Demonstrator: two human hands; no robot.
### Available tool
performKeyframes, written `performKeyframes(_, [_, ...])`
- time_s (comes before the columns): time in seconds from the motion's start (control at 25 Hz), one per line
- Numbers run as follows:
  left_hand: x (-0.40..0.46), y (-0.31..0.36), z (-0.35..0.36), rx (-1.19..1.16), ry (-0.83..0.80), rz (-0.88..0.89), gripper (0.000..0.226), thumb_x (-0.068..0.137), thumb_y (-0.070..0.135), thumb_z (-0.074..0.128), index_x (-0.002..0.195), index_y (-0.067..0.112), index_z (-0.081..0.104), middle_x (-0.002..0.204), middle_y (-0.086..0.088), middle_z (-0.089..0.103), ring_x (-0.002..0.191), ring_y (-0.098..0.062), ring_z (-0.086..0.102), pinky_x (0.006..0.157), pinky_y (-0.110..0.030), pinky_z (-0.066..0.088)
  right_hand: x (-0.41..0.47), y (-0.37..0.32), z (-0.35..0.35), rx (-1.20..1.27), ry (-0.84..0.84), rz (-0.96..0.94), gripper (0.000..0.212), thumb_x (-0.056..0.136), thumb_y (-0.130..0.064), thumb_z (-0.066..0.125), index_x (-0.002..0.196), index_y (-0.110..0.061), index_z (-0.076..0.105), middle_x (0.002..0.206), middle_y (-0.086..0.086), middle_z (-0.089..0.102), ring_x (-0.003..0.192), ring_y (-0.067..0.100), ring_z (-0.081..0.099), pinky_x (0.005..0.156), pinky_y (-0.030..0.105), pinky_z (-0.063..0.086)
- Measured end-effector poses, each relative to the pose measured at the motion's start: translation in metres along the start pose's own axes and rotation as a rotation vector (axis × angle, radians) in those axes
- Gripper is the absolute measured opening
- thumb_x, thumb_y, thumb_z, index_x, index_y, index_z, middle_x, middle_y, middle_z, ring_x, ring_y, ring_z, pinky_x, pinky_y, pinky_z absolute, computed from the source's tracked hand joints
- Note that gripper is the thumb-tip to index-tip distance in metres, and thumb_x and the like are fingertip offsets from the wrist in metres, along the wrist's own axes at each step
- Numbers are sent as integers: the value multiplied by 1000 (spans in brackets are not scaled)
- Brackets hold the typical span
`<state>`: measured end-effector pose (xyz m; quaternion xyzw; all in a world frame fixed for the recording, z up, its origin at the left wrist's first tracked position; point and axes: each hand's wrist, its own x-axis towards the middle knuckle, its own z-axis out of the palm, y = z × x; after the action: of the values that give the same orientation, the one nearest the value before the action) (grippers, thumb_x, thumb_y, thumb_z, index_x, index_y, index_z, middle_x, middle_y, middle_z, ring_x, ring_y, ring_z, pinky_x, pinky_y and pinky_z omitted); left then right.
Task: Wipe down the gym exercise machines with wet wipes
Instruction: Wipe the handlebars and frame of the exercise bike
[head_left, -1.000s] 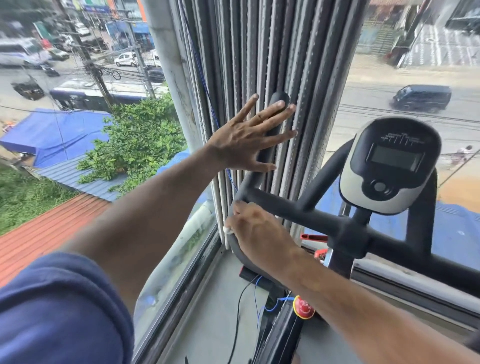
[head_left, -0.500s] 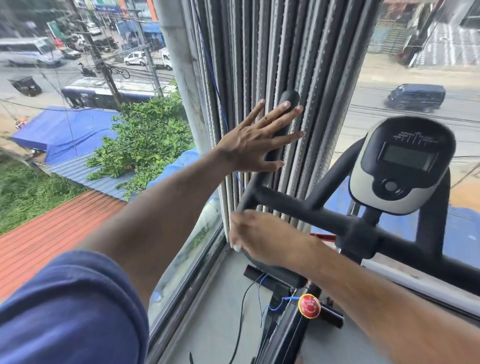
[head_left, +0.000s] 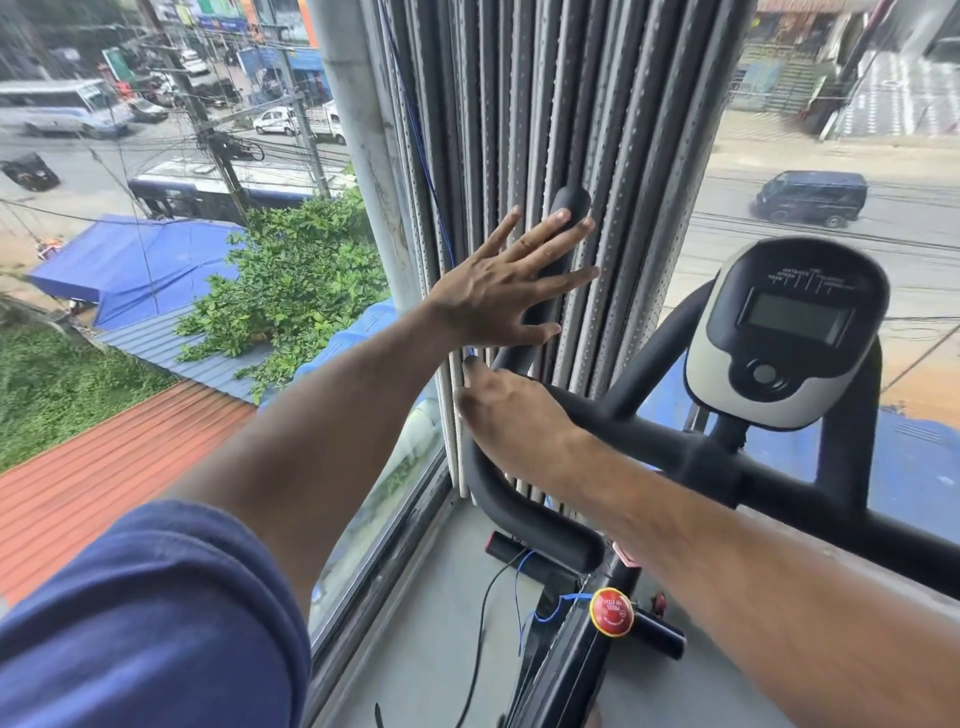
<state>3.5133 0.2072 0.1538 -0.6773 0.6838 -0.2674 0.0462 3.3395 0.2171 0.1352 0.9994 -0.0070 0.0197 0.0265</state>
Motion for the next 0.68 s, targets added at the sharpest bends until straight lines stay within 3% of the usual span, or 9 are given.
performKeyframes(0.12, [-1,-1,1,-13,7,-11,84,94,66,51,166,39,15,176,-8,-4,162,-30,-4,127,-64,3,-11,2,-6,79,-168,-209,30,98,-4,46,116,-15,68,122,10,50,97,30,66,86,41,52])
performKeyframes(0.28, [-2,8,1,-53,9,-50,87,91,64,54,166,40,16,175,-8,-5,162,-29,-4,127,-65,-1,-51,7,-11,182,-386,-374,27,102,-12,50,114,-21,72,103,-2,47,91,21,62,78,34,47])
performKeyframes(0.4, [-7,11,1,-59,-6,-79,86,92,63,55,165,42,15,175,-10,-7,162,-30,-5,127,-64,-2,-79,20,-16,223,-471,-375,24,105,-21,51,113,-26,72,104,-8,44,84,5,43,74,17,34])
performKeyframes(0.48, [-10,15,0,-85,-13,-90,83,92,62,54,164,44,18,175,-11,-9,162,-30,-7,127,-65,1,-95,32,-18,297,-454,-329,21,105,-27,52,112,-31,72,107,-10,46,84,1,42,72,13,33])
performKeyframes(0.56, [-14,22,-1,-121,-28,-105,79,90,61,51,163,45,24,175,-11,-11,161,-31,-9,126,-67,3,-111,41,-10,427,-369,-243,17,103,-30,56,108,-35,72,105,-13,43,86,3,51,79,21,43])
performKeyframes(0.6, [-16,26,-1,-139,-40,-116,78,90,61,49,162,45,26,174,-11,-13,161,-31,-10,126,-67,4,-120,43,-3,508,-296,-188,16,102,-30,58,106,-35,73,103,-15,42,87,4,55,83,26,46])
performKeyframes(0.68, [-20,33,-1,-167,-58,-142,75,90,59,51,161,45,30,174,-10,-15,161,-30,-11,126,-66,3,-145,40,17,697,-41,-81,15,101,-21,61,103,-29,74,102,-15,46,89,6,60,85,23,47])
